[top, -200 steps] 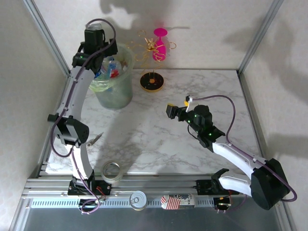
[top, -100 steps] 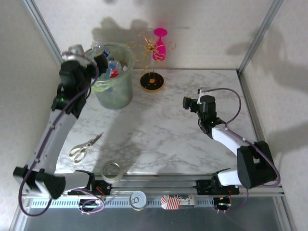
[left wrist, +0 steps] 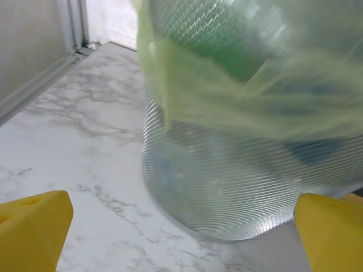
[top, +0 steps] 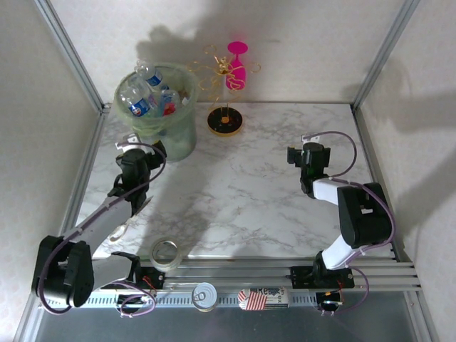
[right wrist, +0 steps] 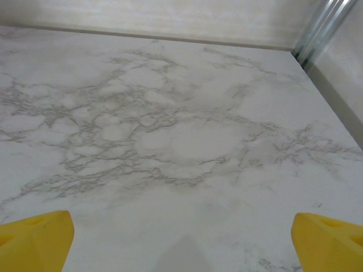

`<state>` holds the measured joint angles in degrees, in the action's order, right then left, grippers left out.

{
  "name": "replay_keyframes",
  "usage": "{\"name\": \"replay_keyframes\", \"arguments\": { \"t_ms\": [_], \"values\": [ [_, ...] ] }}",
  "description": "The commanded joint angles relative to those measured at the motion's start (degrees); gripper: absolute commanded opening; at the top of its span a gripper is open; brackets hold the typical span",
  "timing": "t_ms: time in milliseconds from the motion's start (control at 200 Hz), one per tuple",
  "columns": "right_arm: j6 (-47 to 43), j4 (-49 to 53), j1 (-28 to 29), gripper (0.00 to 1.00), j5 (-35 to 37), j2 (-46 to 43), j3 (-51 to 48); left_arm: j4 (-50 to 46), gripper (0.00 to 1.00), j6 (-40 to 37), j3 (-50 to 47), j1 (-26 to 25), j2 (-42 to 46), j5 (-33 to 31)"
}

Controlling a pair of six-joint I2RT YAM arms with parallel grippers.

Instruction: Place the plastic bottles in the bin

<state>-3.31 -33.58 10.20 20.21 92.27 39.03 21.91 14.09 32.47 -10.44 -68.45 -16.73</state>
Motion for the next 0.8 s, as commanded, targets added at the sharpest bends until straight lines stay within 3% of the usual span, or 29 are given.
{"name": "replay_keyframes", "arguments": {
  "t_ms": [0,80,305,486,636,791],
  "values": [
    [-2.0,-7.8,-0.6,0.99,-1.0,-2.0,-2.1,11.5,0.99,-4.0,-3.2,-0.5,-2.7,-7.8],
    [-1.0,-16.9,-1.2,0.99,-1.6,-4.4,-6.8,12.9,1.0,-6.0,-4.2,-0.6,-5.7,-9.7],
    [0.7,-23.4,-2.5,0.99,-6.1,-0.5,-6.0,24.0,1.0,-10.9,-8.7,-0.5,-11.5,-10.5],
    [5.2,-16.0,-2.5,0.99,-7.9,-2.8,-4.8,38.4,1.0,-15.7,-12.9,-0.5,-16.3,-6.3],
    [4.7,-9.6,-2.6,0.99,-5.7,-8.9,-8.1,40.1,0.99,-15.1,-13.3,0.3,-17.6,-1.6],
    [5.3,-11.0,-3.4,0.99,-2.8,-10.0,-13.1,48.6,1.0,-14.8,-19.1,1.0,-15.8,0.5]
  ]
}}
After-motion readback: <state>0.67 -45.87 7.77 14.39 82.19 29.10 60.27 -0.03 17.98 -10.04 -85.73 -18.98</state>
